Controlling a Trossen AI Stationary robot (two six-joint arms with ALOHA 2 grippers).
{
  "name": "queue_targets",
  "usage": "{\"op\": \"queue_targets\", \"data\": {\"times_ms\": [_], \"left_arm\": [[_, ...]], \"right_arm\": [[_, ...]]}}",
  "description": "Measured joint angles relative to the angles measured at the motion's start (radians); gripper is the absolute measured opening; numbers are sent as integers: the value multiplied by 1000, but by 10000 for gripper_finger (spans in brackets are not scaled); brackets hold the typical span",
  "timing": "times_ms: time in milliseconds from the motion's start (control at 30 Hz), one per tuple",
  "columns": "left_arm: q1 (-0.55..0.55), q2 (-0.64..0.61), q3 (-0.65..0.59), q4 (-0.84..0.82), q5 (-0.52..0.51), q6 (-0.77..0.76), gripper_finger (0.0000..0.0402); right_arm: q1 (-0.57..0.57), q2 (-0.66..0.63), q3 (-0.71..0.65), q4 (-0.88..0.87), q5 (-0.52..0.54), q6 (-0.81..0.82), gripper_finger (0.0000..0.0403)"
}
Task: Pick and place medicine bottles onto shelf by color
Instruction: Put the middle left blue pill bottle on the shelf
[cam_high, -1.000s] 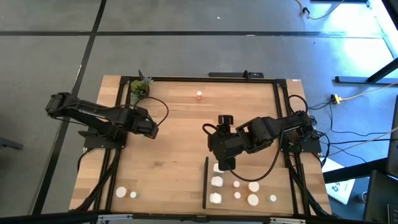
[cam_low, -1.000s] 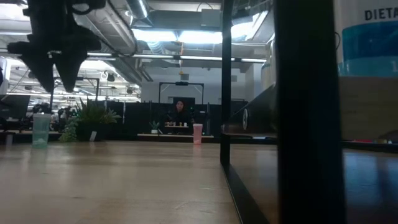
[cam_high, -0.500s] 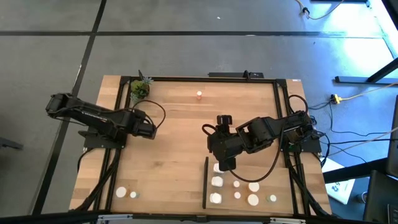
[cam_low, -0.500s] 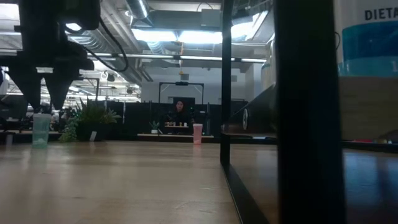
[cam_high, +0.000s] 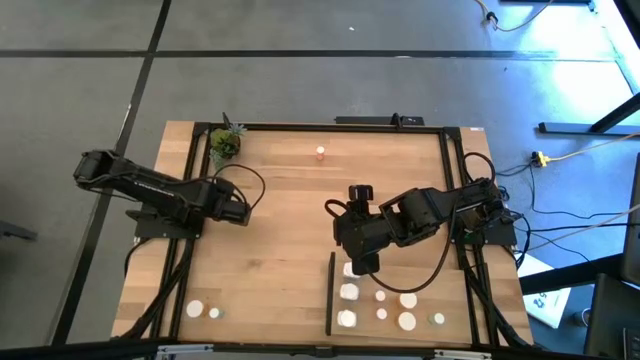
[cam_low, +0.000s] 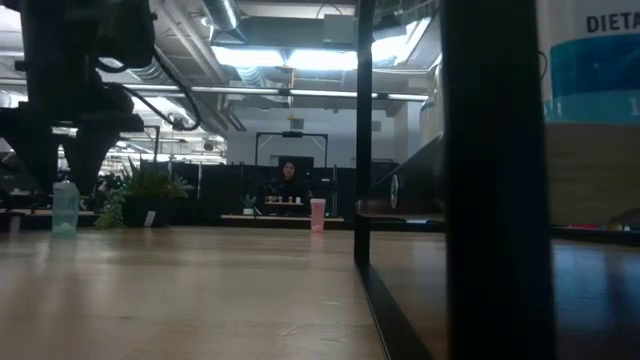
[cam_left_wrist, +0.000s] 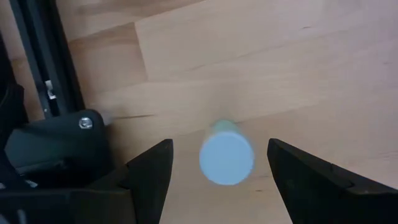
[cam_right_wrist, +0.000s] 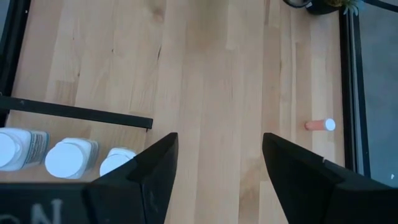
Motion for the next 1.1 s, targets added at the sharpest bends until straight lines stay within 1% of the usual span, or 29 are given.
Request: {"op": "queue_targets", "data": {"times_ms": [467, 1100], "left_arm": [[0, 0, -16, 25, -32, 34, 250], [0, 0, -16, 29, -19, 34, 132]], "right_arm": [[0, 0, 0, 35, 0, 0, 236], [0, 0, 0, 63, 0, 1, 236]]}}
